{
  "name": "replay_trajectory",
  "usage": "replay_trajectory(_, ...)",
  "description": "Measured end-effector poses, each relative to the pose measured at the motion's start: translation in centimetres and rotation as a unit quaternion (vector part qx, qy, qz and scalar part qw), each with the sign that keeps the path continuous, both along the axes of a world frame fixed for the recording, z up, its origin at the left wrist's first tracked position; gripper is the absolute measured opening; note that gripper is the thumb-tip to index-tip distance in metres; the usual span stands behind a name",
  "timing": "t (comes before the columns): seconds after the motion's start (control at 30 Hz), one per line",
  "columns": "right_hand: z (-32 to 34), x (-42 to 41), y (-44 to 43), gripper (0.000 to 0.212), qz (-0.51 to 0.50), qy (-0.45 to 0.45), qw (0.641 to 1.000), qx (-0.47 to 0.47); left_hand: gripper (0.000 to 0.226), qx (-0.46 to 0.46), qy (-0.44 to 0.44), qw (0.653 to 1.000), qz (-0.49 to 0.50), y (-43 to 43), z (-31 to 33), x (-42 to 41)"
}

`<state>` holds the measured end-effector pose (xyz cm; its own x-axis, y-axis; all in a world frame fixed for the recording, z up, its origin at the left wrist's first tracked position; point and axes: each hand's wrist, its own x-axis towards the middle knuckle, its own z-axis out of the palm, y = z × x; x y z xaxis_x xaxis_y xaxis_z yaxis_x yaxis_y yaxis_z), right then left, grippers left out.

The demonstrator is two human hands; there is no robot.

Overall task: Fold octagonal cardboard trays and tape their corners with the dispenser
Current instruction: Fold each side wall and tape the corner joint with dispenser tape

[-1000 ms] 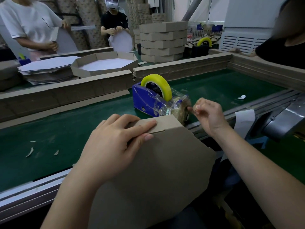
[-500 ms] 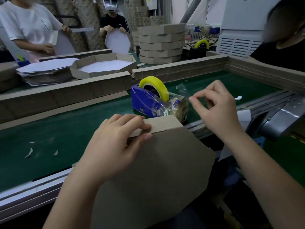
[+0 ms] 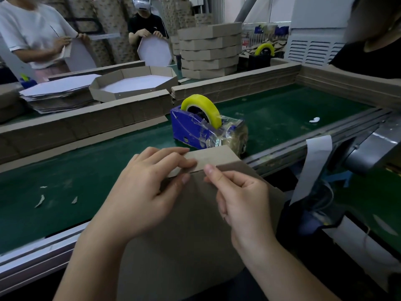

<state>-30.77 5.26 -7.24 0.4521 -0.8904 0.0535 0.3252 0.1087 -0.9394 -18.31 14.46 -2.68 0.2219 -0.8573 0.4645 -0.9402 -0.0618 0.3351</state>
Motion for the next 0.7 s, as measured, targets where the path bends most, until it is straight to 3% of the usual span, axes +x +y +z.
replay_trajectory(0.1,0.1,0.0,-0.1,0.029,-0.004,0.016,1.0,0.009,0.035,0.003,-0.001,1.0,-0.006,0.0,0.0,-0.1)
replay_trajectory(0.27,-0.1,-0.4,-0.3,0.028,0.01,0.031,0.999,0.011,0.028,0.022,0.024,0.999,-0.007,0.0,0.4,-0.4)
replay_trajectory(0.33,0.0,-0.7,-0.2,0.027,0.024,0.041,0.999,-0.001,0.037,0.042,-0.004,0.999,-0.018,0.2,0.5,-0.3)
replay_trajectory(0.53,-0.2,-1.6,-0.1,0.01,0.097,0.048,0.993,0.037,0.048,0.086,0.029,0.996,0.003,0.3,1.2,-0.2)
replay_trajectory(0.7,-0.1,-1.7,-0.1,0.012,0.105,0.034,0.992,0.064,0.037,0.068,0.038,0.996,0.049,-0.5,1.6,-1.3)
